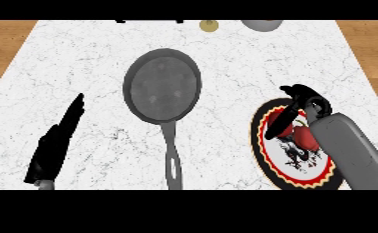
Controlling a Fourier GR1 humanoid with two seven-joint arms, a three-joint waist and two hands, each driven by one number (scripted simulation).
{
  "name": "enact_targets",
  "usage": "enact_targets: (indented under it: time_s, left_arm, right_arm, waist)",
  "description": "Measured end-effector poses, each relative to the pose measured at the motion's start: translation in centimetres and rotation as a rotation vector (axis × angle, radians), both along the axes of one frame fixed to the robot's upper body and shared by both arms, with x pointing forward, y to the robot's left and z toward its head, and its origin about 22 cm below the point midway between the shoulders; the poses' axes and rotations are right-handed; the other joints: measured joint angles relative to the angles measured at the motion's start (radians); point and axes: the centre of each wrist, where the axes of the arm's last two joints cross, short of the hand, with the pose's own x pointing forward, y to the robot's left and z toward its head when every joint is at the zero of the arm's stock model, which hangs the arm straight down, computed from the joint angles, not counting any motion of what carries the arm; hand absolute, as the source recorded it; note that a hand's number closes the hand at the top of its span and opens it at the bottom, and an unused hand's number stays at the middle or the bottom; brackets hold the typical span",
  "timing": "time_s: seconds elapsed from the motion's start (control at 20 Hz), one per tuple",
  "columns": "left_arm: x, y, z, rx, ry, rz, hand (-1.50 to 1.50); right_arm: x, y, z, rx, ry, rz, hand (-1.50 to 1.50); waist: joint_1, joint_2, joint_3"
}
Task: Pick the tomato from the plate and place it in the pan
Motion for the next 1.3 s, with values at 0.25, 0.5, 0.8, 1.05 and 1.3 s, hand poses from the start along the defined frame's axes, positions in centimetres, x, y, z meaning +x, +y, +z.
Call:
enact_targets:
  time_s: [0.25, 0.5, 0.8, 1.05, 1.3]
  left_arm:
    - [-0.3, -0.3, 0.0, 0.007, -0.001, -0.001, 0.0]
    - [-0.3, -0.1, 0.1, 0.008, -0.001, 0.0, 0.0]
    - [-0.2, -0.3, 0.1, 0.005, 0.0, 0.003, 0.0]
    - [-0.6, 0.1, 0.5, 0.007, 0.001, 0.0, 0.0]
    - [-0.3, -0.7, 0.2, 0.01, -0.002, 0.001, 0.0]
  right_arm:
    - [0.0, -0.4, -1.4, -0.015, 0.027, -0.007, -1.5]
    - [-0.1, -0.2, -2.3, -0.024, 0.035, -0.018, -1.5]
    - [-0.3, 0.0, -4.3, -0.037, 0.019, -0.03, 1.5]
    - [-0.4, -0.3, -4.6, -0.014, -0.017, -0.065, 1.5]
    - [-0.4, -0.2, -4.8, 0.036, -0.026, -0.095, 1.5]
  waist:
    - [0.0, 0.0, 0.0]
    - [-0.001, 0.0, 0.0]
    - [-0.001, -0.002, -0.003]
    - [-0.003, -0.007, -0.008]
    - [-0.005, -0.007, -0.009]
